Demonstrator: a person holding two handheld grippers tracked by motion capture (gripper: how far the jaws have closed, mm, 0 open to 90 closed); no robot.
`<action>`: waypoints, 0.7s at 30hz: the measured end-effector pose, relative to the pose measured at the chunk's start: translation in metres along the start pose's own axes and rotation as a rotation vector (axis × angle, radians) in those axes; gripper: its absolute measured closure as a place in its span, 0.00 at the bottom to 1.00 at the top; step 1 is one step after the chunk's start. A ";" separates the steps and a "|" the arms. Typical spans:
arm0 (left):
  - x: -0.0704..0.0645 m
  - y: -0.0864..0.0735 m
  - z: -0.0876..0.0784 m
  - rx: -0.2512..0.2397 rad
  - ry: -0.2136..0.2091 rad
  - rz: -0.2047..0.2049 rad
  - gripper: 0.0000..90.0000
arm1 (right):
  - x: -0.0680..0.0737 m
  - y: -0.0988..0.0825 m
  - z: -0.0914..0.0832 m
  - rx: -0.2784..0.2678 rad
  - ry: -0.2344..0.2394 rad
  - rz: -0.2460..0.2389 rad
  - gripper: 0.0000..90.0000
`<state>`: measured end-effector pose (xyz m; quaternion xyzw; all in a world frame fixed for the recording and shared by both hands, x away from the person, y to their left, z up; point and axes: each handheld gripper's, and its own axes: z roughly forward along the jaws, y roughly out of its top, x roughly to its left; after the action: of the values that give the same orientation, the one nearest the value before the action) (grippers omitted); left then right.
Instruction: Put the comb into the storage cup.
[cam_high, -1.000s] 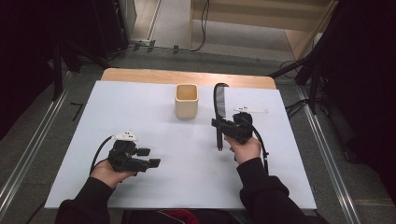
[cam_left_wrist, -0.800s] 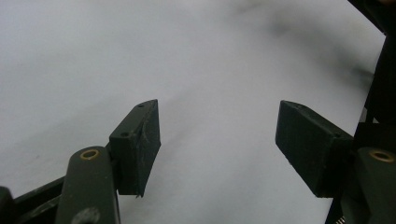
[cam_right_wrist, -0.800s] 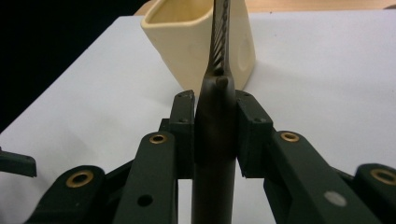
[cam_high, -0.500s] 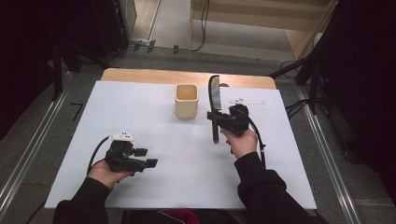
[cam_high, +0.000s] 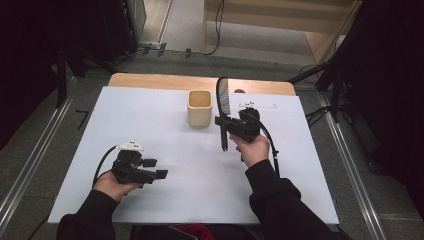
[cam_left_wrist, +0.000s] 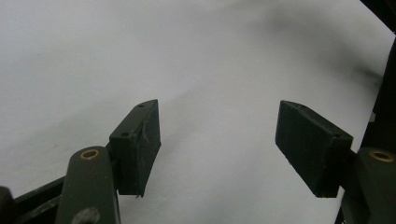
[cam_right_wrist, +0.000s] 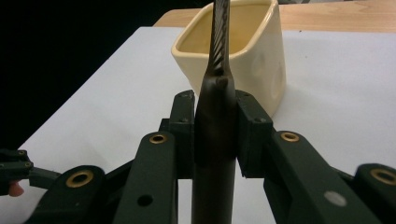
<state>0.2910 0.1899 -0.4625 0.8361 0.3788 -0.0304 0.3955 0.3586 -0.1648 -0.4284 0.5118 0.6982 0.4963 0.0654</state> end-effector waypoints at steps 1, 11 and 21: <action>0.000 0.000 0.000 0.002 0.002 0.000 0.35 | 0.000 0.001 0.000 -0.003 0.001 0.000 0.78; 0.001 0.000 0.000 0.006 0.003 -0.005 0.35 | 0.006 0.015 0.007 -0.037 -0.017 -0.009 0.78; 0.004 0.000 0.000 -0.002 0.001 -0.011 0.35 | 0.010 0.028 0.019 -0.067 -0.038 -0.014 0.78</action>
<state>0.2933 0.1925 -0.4637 0.8338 0.3834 -0.0318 0.3959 0.3832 -0.1462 -0.4126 0.5137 0.6836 0.5089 0.0994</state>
